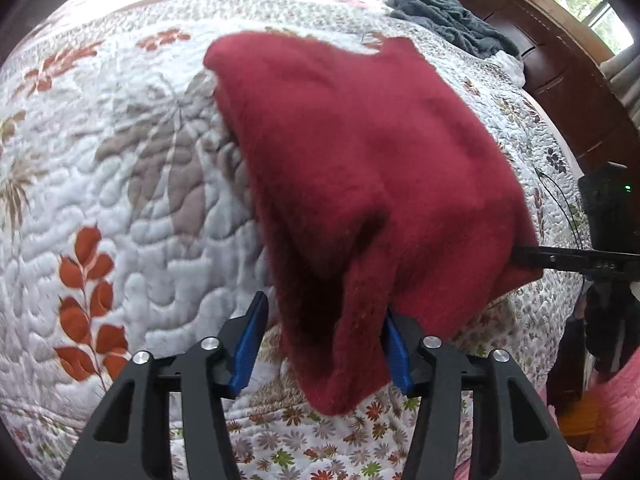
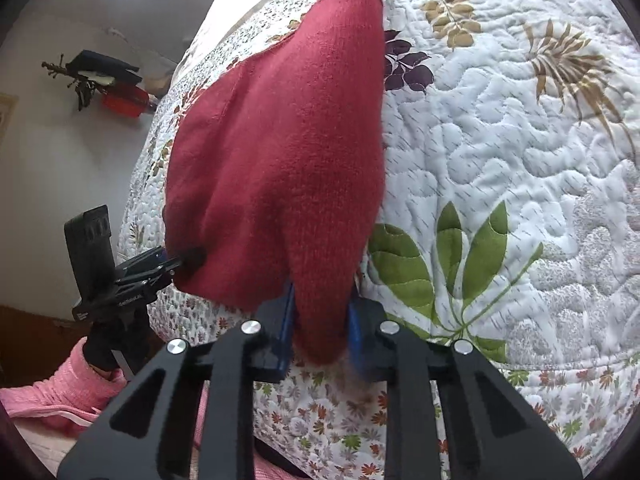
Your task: Fold small clothes
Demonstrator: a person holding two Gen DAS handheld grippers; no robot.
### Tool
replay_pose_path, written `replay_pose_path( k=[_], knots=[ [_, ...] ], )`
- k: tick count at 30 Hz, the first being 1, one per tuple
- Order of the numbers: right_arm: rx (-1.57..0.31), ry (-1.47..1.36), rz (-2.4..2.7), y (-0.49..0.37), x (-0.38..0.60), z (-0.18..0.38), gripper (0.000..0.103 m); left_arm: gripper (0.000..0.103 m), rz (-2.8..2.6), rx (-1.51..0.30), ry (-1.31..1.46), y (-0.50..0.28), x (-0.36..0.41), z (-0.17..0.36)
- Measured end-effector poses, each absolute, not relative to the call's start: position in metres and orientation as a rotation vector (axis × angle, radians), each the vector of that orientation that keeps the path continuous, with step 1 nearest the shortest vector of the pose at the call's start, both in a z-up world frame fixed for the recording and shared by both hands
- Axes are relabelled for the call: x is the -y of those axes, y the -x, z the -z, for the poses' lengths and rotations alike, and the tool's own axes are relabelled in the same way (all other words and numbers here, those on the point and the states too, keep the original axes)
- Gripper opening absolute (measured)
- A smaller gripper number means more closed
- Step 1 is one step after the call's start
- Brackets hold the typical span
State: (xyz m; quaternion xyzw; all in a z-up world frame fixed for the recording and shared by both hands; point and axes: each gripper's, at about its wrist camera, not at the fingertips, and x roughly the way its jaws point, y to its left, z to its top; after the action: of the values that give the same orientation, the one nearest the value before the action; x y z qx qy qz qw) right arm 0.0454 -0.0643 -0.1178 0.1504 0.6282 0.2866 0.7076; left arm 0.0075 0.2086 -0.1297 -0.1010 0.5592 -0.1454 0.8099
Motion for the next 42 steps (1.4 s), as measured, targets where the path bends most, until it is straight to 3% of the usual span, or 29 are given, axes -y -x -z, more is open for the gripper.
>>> replay_pose_path(
  k=[13,19,23,29,42],
  knots=[
    [-1.445,-0.37,-0.584,-0.043,0.065,0.149,0.023,0.056,0.305,-1.228,0.224,-0.003,-0.215,0.148],
    [-1.414,-0.39,-0.567,-0.035,0.079,0.138,0.038,0.059,0.285,-1.219,0.232,0.003,-0.219,0.141],
    [-1.361,-0.325,-0.523,-0.026,0.083,0.117,0.061,0.059,0.268,-1.205,0.226,0.014,-0.223,0.132],
    [-1.315,-0.233,-0.448,-0.014,0.084,0.095,0.081,0.068,0.237,-1.175,0.215,0.032,-0.228,0.114],
    [-1.261,-0.087,-0.317,0.011,0.079,0.065,0.09,0.077,0.089,-1.141,0.172,0.056,-0.225,0.079]
  ],
)
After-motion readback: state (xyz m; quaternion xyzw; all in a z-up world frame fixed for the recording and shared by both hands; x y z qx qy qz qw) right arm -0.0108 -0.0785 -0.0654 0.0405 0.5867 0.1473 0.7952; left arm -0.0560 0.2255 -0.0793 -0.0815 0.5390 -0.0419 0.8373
